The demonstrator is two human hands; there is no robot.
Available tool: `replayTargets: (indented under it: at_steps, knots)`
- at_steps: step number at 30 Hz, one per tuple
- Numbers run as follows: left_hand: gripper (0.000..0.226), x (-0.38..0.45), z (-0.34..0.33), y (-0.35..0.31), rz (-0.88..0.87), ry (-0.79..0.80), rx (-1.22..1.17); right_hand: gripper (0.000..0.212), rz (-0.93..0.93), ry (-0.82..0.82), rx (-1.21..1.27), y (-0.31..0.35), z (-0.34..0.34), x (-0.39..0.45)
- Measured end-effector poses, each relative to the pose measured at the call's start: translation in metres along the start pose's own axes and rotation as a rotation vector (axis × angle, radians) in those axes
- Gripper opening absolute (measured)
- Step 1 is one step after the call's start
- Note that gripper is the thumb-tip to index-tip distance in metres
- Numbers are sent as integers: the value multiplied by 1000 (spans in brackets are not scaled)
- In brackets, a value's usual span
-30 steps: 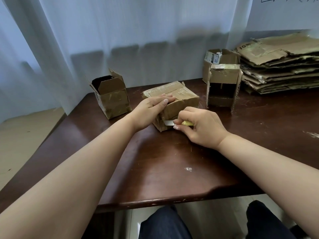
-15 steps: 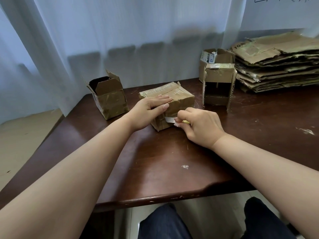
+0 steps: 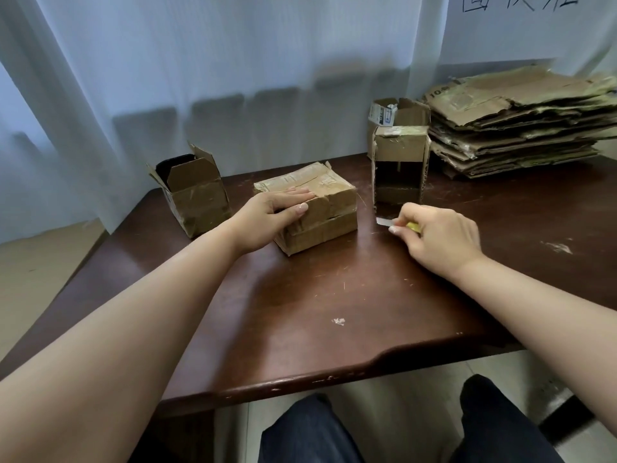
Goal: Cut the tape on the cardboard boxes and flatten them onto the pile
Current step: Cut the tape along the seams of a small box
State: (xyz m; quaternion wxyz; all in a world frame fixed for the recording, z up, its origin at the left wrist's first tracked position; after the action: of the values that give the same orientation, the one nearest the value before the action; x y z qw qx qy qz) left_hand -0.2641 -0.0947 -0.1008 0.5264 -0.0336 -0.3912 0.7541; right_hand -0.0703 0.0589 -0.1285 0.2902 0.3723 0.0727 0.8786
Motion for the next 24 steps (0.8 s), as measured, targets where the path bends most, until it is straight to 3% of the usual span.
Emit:
replayTargets:
  at_steps: [5, 11, 21, 24]
  knots:
    - [36, 1, -1, -2, 25, -3, -13, 12, 178, 21, 136, 42, -3, -7]
    - [36, -1, -2, -3, 25, 3, 8, 14, 253, 38, 213, 77, -17, -3]
    - [36, 0, 6, -1, 27, 44, 24, 13, -35, 20, 12, 8, -5, 7]
    - [35, 3, 22, 2, 40, 105, 89, 11, -86, 22, 77, -7, -3, 4]
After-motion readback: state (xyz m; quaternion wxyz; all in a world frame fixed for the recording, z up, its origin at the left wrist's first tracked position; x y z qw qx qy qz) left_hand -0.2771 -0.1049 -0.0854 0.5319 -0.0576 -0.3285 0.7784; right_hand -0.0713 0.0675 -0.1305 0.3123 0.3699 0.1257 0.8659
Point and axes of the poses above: each hand's wrist, its own x-axis towards the middle knuckle, its own z-axis out of the back of the hand, y = z × x, the point moved 7 cm from there along x, towards the middle knuckle, and after that the axes turned 10 degrees about -y, right-handed, at the moved point
